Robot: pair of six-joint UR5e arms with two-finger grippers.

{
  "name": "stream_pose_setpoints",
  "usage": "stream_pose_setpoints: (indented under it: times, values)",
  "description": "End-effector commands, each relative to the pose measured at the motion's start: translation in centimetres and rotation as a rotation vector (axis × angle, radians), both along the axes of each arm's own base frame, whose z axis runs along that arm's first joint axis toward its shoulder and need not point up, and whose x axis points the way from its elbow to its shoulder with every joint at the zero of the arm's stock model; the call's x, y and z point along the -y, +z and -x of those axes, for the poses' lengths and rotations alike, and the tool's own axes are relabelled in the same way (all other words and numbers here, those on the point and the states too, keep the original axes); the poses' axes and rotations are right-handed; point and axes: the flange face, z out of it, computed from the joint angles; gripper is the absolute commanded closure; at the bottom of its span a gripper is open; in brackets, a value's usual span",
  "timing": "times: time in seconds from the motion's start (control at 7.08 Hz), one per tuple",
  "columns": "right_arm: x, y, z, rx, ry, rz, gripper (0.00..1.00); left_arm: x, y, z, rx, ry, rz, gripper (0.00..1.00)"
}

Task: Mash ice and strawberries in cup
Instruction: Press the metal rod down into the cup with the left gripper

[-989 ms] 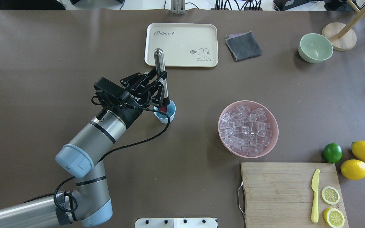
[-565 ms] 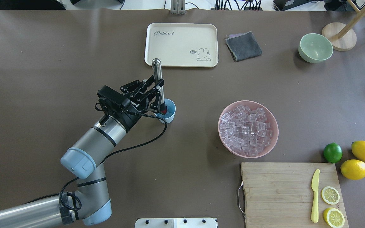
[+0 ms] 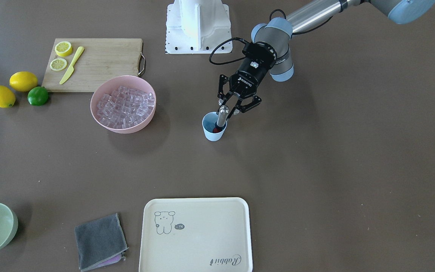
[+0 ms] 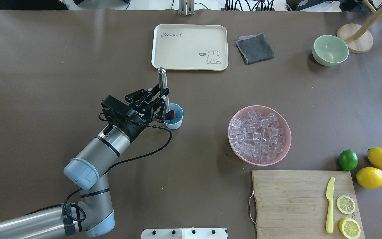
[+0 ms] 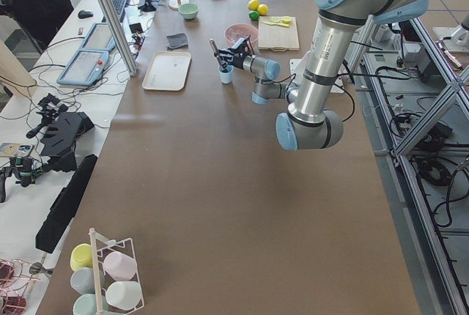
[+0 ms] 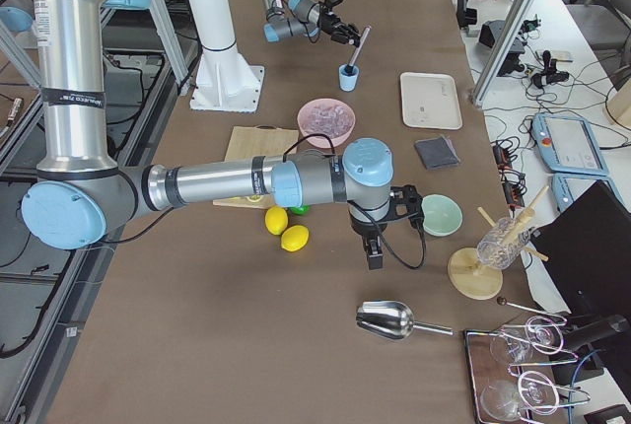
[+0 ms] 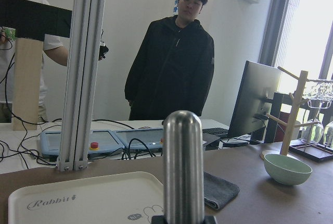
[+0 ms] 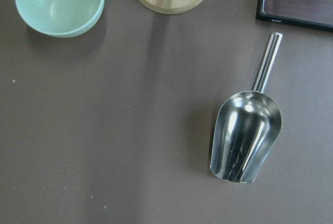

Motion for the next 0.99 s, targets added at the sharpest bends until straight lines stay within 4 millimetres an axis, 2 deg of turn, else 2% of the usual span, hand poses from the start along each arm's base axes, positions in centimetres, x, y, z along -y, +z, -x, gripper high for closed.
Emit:
stream_pose_setpoints:
  times: [0.0, 0.28, 0.57, 0.85]
  values:
    - [0.1, 0.0, 0.0, 0.0, 0.0, -0.001, 0.0, -0.4, 0.6, -0.7, 0.012, 0.007, 0.005, 1.0]
    - [0.1, 0.0, 0.0, 0.0, 0.0, -0.001, 0.0, -0.3, -0.2, -0.4, -0.005, 0.007, -0.002, 1.0]
    - [0.3, -0.1, 0.0, 0.0, 0.0, -0.002, 0.0, -0.4, -3.8, 2.4, -0.079, -0.002, -0.029, 1.0]
    - [0.3, -0.2, 0.0, 0.0, 0.0, -0.004, 0.0, 1.0, -4.1, 3.7, -0.081, -0.025, -0.033, 1.0]
